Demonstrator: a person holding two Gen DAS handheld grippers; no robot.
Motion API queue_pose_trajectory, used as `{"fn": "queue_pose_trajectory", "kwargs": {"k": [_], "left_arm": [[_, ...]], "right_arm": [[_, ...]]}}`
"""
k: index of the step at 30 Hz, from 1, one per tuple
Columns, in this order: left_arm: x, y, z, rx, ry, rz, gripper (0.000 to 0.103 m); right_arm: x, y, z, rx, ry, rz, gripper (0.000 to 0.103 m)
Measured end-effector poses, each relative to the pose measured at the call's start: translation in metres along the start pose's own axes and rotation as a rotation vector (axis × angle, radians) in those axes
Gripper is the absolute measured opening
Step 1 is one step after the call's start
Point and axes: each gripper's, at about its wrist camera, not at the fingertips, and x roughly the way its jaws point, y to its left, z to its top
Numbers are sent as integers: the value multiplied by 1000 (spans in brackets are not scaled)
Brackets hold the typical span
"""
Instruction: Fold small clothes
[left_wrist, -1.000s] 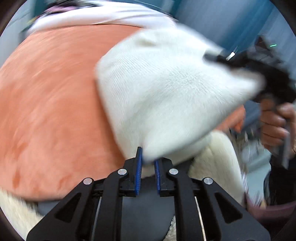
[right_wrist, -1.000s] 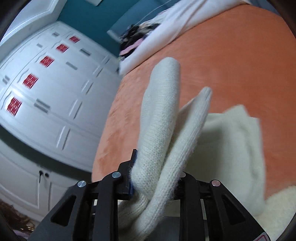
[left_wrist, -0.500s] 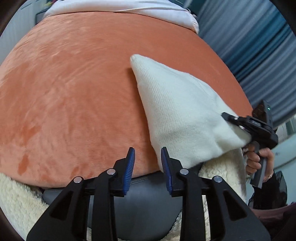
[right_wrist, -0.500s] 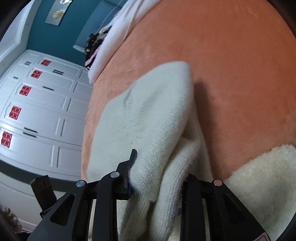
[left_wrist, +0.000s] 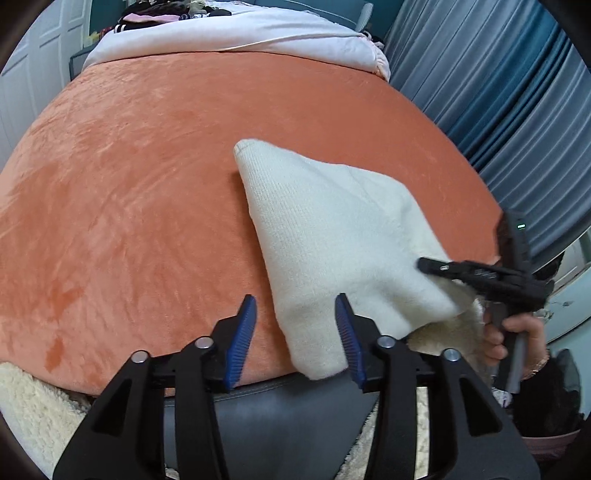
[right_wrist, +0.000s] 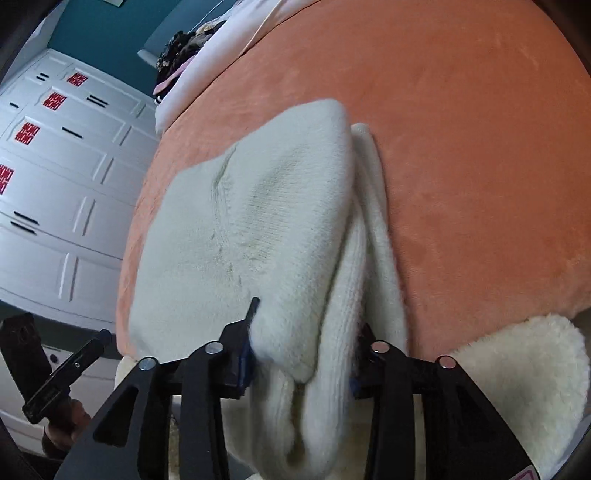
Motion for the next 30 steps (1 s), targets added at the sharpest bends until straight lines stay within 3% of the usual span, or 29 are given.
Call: {"fn": "queue_pose_trajectory", "kwargs": {"k": [4, 5, 7, 11, 13, 15, 16, 20, 24, 26, 28, 30], "left_arm": [[11, 4, 5, -38, 21, -6, 48], [11, 4, 7, -45, 17, -16, 48], [12, -1, 11, -40, 3, -50, 48], [24, -23, 15, 45, 23, -29, 48], [50, -24, 10, 85, 106, 37, 53], [76, -16, 2, 75, 176, 31, 54], [84, -12, -2, 63, 208, 30, 56], [64, -7, -2, 55, 162, 8, 56], [37, 4, -2, 58, 106, 34, 54], [22, 14, -3, 31, 76, 47, 54], [8, 23, -3, -10, 51, 72, 56], [0, 34, -2, -50, 34, 89, 56]], "right_arm": [[-38, 18, -5, -53, -88, -163, 51], [-49, 29, -4, -92, -122, -166, 48], [-59, 56, -5, -189, -145, -105, 29], [-24, 102, -7, -271, -32, 40, 10], [16, 115, -19, -326, 49, -20, 9], [65, 109, -29, -380, 145, -162, 0], [76, 103, -31, -389, 162, -163, 0], [39, 120, -23, -382, 142, -151, 4], [1, 147, -19, -436, 70, -17, 4], [19, 159, -19, -466, 110, -2, 4], [66, 164, -30, -515, 203, -69, 2], [83, 156, -42, -524, 235, -33, 0]]}}
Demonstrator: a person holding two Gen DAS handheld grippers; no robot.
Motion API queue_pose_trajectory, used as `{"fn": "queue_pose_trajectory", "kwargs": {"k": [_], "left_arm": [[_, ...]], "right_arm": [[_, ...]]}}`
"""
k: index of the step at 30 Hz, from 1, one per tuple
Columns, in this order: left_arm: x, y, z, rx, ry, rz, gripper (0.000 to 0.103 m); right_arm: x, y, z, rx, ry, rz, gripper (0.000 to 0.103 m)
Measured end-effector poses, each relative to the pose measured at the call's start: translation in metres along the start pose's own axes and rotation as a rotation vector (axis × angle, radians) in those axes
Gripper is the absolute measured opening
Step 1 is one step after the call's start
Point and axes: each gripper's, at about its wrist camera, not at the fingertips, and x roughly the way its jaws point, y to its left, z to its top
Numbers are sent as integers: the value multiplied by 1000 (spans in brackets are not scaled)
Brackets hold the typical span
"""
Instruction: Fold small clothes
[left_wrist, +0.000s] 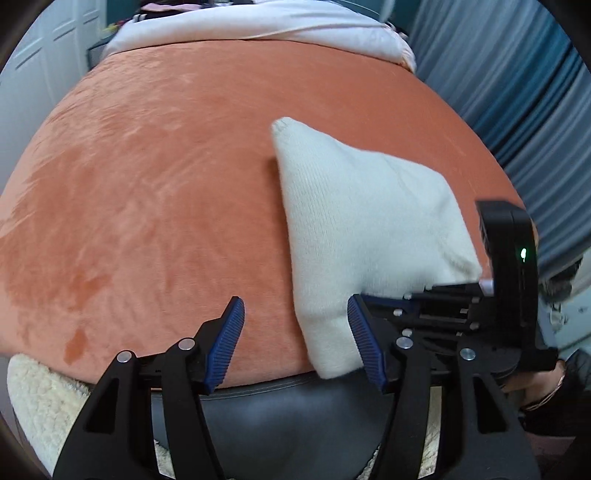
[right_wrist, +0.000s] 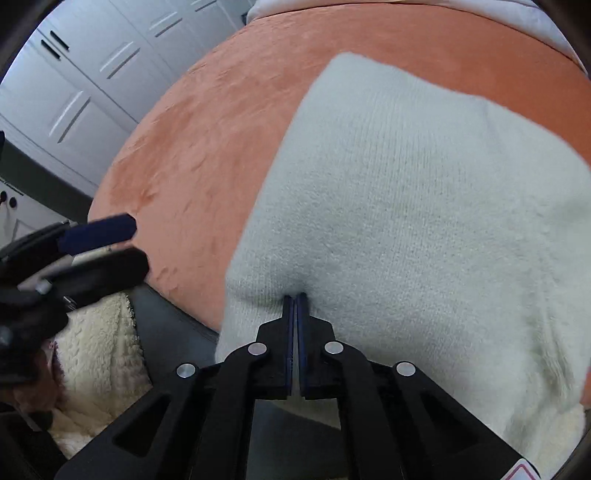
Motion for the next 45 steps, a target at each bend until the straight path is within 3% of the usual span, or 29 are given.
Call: {"fn": "queue_pose_trajectory", "kwargs": {"k": [2, 5, 8, 9, 10, 12, 14, 16, 18, 19, 21, 24, 26, 27, 31, 33, 35, 38, 41, 45], "left_arm": [[-5, 7, 2, -29, -16, 23, 57], [-11, 13, 2, -62, -33, 11, 58], [-3, 6, 6, -40, -24, 7, 59], [0, 3, 8, -27, -22, 8, 59], [2, -2, 9, -15, -24, 8, 60], [2, -10, 12, -8, -39, 15, 64], [1, -15, 15, -19, -55, 0, 68], [2, -22, 18, -18, -73, -23, 72], [11, -34, 23, 3, -68, -27, 73], [17, -40, 26, 14, -58, -31, 73], [28, -56, 30, 38, -50, -44, 73], [44, -76, 31, 75, -31, -39, 74], [53, -85, 30, 95, -13, -9, 74], [55, -86, 30, 96, -5, 1, 74], [59, -88, 27, 81, 2, 6, 75], [64, -89, 25, 92, 9, 30, 77], [75, -88, 23, 89, 31, 53, 78], [79, -82, 22, 71, 39, 68, 79], [76, -76, 23, 39, 42, 52, 79], [78, -79, 23, 51, 43, 62, 79]], "right_arm": [[-15, -2, 4, 52, 16, 19, 0], [-44, 6, -2, 7, -15, 11, 10], [-17, 6, -19, -17, 71, -45, 9], [3, 7, -20, -13, 103, -86, 0], [18, 1, -25, 18, 126, -98, 0], [8, -14, -26, 150, 94, -22, 0], [-31, -22, -28, 225, 3, 11, 11], [-84, -32, -35, 238, -139, -21, 19], [-123, -56, -41, 292, -250, -78, 46], [-132, -73, -44, 331, -278, -117, 50], [-130, -107, -45, 406, -276, -187, 50], [-100, -144, -40, 472, -209, -141, 51], [-87, -144, -36, 446, -200, -160, 33], [-92, -138, -32, 409, -209, -148, 15], [-132, -120, -25, 347, -363, -141, 13], [-121, -139, -28, 394, -330, -138, 12], [-76, -160, -35, 420, -173, -185, 12], [-88, -155, -35, 439, -226, -165, 14], [-132, -130, -33, 413, -325, -239, 22], [-135, -101, -18, 355, -298, -89, 22]]}}
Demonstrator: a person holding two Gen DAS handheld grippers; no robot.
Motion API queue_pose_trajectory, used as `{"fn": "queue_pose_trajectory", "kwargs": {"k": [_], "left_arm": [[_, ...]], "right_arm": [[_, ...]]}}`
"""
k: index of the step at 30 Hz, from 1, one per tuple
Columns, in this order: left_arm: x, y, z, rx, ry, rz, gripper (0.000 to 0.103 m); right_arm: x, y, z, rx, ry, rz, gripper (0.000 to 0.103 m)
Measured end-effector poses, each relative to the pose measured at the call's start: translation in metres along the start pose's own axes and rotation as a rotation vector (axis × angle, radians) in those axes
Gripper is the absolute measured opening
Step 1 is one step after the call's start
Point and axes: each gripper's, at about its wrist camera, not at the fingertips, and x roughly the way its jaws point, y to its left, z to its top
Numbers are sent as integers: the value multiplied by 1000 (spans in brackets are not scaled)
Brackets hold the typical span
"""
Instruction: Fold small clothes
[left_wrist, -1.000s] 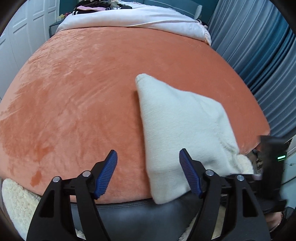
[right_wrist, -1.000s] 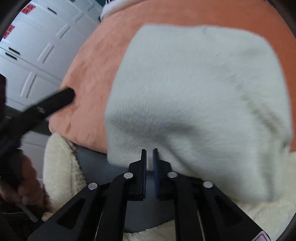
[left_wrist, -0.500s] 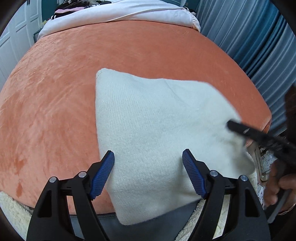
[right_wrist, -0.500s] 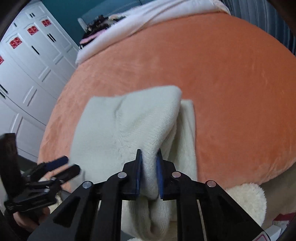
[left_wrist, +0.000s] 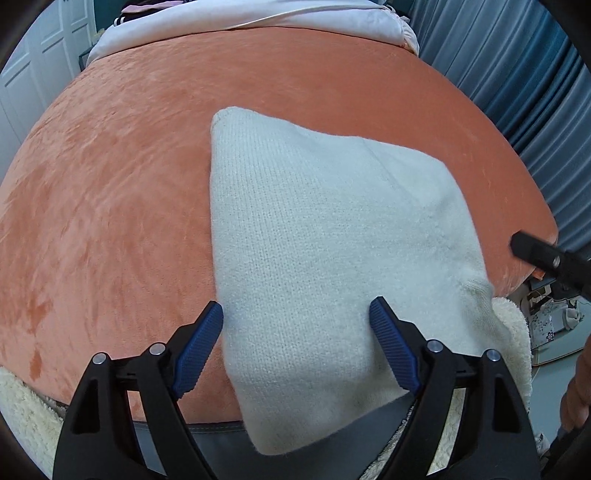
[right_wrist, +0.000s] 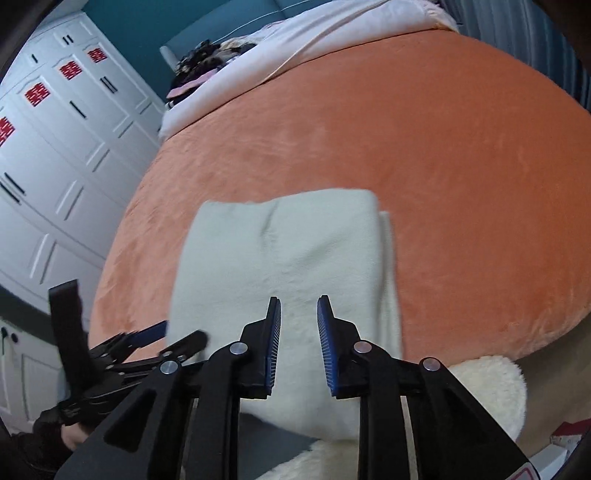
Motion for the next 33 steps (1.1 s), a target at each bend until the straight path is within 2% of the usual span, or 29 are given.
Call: {"fn": "queue_pose_trajectory", "kwargs": {"k": [2, 4, 7, 9, 11, 13, 14, 15, 17, 20, 22, 23, 27, 30, 33], "left_arm": [[0, -4, -1, 1, -1, 9, 79], [1, -5, -1, 2, 3, 12, 79], [-1, -5, -1, 12, -4, 21, 79], [-2, -6, -2, 7, -5, 17, 79], [0, -5, -1, -1, -6, 16, 80], [0, -6, -1, 1, -8, 18, 81], [1, -6, -1, 2, -7, 15, 81], [1, -7, -1, 3, -4, 15, 81], [-1, -7, -1, 9, -6, 21, 81], [-4, -6, -1, 4, -7, 16, 81], [-3, -8, 0, 1, -2, 15, 81], [-3, -9, 0, 4, -2, 21, 81], [-5, -14, 0, 12, -11, 24, 82], [-7, -16, -1, 15, -11, 27, 83], [-7, -18, 0, 17, -11, 30, 83]], "right_arm": [[24, 10, -8, -62, 83, -31, 22], [69, 10, -21, -101, 211, -124, 19], [58, 17, -16, -106, 186, -145, 20], [30, 21, -13, -92, 111, -120, 20], [15, 19, -12, -84, 76, -123, 20], [24, 5, -19, -78, 111, -178, 18], [35, -6, -28, -78, 157, -215, 12], [46, -8, -31, -80, 169, -207, 8], [36, -3, -30, -68, 144, -185, 10], [13, -1, -23, -27, 79, -145, 22], [2, -5, -20, -13, 38, -168, 49], [-3, -12, -20, -8, 23, -184, 52], [9, -33, -13, 54, 59, -207, 54], [14, -44, -18, 104, 81, -137, 54], [30, -42, -19, 100, 83, -88, 54]]}}
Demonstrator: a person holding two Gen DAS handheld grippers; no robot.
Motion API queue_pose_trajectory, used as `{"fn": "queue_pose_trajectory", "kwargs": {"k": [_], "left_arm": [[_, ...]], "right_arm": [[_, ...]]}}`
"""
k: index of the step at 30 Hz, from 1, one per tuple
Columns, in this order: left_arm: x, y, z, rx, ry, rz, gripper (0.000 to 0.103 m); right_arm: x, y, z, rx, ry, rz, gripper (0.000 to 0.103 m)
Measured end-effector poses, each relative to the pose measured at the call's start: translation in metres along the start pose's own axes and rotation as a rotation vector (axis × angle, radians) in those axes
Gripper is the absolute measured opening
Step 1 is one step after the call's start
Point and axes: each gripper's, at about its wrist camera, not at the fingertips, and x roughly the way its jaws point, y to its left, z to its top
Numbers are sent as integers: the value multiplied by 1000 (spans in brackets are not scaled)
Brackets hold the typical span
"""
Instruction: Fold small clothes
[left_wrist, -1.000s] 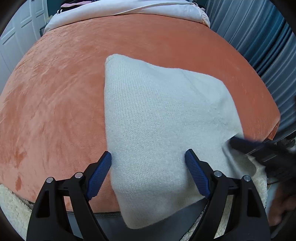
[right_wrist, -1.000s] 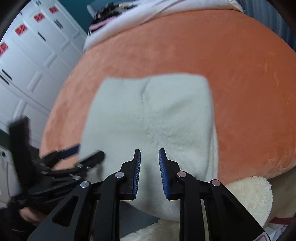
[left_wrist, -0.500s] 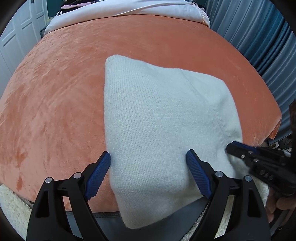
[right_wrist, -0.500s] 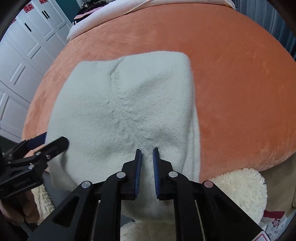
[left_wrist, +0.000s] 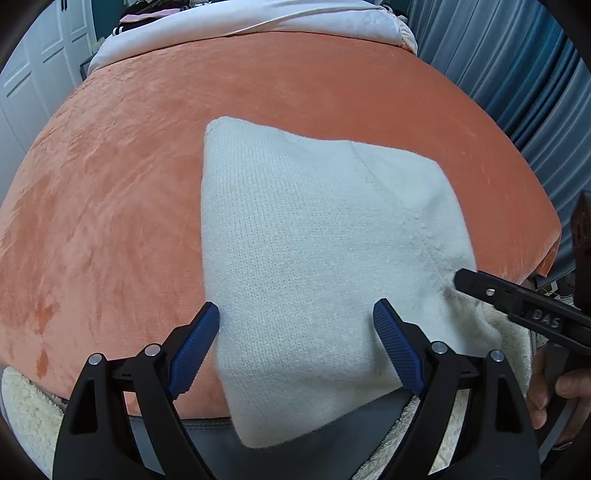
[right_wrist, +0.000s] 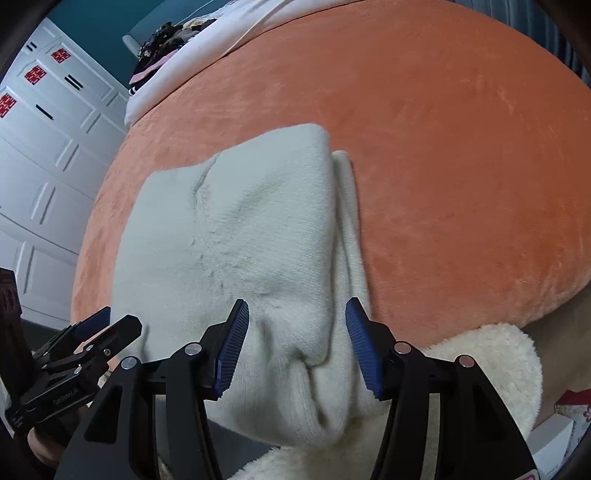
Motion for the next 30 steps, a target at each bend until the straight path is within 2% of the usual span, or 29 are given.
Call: {"fn": "queue_pose_trajectory", "kwargs": {"k": [2, 3, 7, 9, 11, 12, 14, 15, 17, 18, 19, 21, 24, 29, 30], "left_arm": [[0, -2, 0, 6, 1, 5, 83], [-1, -2, 1, 9, 2, 7, 83], [-1, -4, 0, 15, 0, 13, 85], [3, -5, -1, 12, 6, 20, 86], [6, -7, -2, 18, 17, 28, 86], [6, -7, -3, 25, 18, 34, 86], [3, -6, -3, 23, 15, 26, 87], [3, -3, -2, 9, 19, 15, 88], [2, 2, 0, -26, 18, 1, 90], [2, 6, 1, -43, 16, 9, 91], [3, 10, 3, -59, 16, 20, 92], [6, 21, 5, -109, 26, 27, 93], [11, 34, 8, -178, 51, 7, 94], [24, 29, 15, -160, 71, -7, 95], [27, 27, 16, -141, 104, -22, 95]], "right_arm": [[6, 8, 4, -32, -12, -44, 19], [3, 13, 8, -47, -22, -41, 12], [-29, 18, 19, -33, -142, 27, 9], [-14, 6, 19, -13, -89, 26, 9], [24, -9, 11, -9, 31, -11, 10], [26, -12, 8, 4, 14, 8, 10], [15, -10, 9, 17, 0, 28, 13], [6, -8, 9, 16, -25, 15, 19], [-7, -5, 8, 7, -77, -32, 42], [-9, -5, 7, 0, -90, -45, 60], [-11, -6, 5, -3, -99, -53, 67], [-2, -10, 3, 3, -60, -59, 68], [11, -21, 2, 43, 10, -1, 73], [34, -23, -2, 97, 52, 71, 81], [36, -21, -1, 91, 51, 75, 84]]}}
